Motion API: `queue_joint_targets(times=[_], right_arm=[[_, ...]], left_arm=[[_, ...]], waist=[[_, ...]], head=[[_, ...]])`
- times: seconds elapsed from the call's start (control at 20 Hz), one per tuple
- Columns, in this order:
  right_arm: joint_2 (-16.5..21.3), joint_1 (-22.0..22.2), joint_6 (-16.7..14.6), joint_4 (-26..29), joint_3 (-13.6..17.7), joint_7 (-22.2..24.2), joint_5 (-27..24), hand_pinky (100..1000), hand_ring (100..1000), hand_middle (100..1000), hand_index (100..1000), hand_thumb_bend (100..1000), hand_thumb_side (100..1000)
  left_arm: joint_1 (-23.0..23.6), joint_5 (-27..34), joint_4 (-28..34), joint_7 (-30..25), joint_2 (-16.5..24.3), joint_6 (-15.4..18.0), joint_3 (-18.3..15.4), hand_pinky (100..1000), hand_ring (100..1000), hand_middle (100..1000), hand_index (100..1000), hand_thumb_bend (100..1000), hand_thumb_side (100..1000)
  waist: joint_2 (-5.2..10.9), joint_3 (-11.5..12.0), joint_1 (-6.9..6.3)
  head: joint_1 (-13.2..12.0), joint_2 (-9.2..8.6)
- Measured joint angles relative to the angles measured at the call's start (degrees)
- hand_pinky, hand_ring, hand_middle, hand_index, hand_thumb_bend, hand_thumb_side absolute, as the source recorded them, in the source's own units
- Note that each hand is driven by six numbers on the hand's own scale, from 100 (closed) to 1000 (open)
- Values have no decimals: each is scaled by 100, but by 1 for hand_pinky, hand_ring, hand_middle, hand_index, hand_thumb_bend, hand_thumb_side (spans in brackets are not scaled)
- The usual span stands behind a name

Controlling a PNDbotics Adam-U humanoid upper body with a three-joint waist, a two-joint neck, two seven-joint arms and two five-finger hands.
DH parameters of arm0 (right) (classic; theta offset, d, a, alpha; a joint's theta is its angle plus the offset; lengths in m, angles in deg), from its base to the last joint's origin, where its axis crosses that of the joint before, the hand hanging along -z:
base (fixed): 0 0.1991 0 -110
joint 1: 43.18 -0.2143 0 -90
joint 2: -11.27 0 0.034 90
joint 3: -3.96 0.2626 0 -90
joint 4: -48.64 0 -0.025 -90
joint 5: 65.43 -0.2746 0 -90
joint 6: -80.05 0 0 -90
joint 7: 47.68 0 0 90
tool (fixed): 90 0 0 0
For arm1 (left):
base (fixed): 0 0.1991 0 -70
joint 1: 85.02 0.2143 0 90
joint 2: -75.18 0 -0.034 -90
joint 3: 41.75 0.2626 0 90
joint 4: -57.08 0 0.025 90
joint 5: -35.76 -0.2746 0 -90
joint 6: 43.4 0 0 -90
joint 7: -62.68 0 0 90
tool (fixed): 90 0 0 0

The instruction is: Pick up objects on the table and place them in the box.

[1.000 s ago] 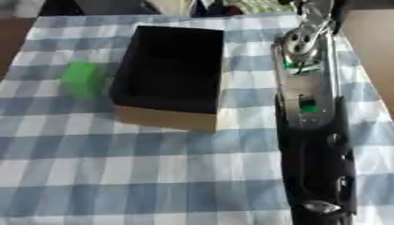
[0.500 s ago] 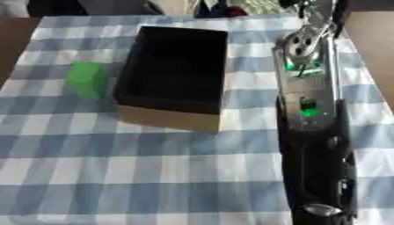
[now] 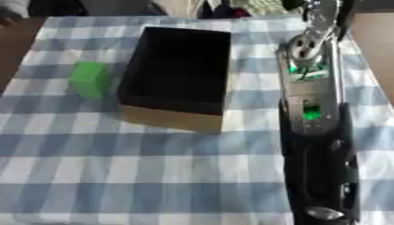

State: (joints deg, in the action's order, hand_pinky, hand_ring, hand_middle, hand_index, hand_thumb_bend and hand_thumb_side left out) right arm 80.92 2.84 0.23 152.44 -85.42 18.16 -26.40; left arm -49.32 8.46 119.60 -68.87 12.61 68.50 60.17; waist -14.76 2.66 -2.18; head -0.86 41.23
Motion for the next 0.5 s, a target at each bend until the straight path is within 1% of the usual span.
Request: queue_joint_targets(times=[0.25, 0.3, 0.35, 0.5], right_arm=[[-43, 19, -10, 2, -15, -7, -7, 785, 840, 688, 878, 100, 577], [-44, 22, -12, 2, -22, -7, -8, 784, 840, 688, 879, 100, 579], [-46, 33, -13, 2, -28, -8, -9, 784, 840, 688, 879, 100, 577], [-51, 67, -14, 3, -30, -9, -11, 784, 841, 688, 880, 100, 581]], left_arm=[[-162, -109, -82, -73, -187, -73, 99, 867, 888, 917, 1000, 791, 176], [-194, -145, -87, -89, -216, -89, 127, 872, 887, 914, 1000, 803, 199], [-220, -178, -94, -106, -244, -105, 161, 883, 886, 913, 1000, 792, 184], [-252, -212, -97, -154, -338, -154, 275, 915, 885, 907, 1000, 786, 195]], waist=[[0, -4, -19], [0, -5, -27], [0, -12, -33], [0, -25, -45]], head=[[-49, 0], [-57, 0], [-61, 0], [-78, 0]])
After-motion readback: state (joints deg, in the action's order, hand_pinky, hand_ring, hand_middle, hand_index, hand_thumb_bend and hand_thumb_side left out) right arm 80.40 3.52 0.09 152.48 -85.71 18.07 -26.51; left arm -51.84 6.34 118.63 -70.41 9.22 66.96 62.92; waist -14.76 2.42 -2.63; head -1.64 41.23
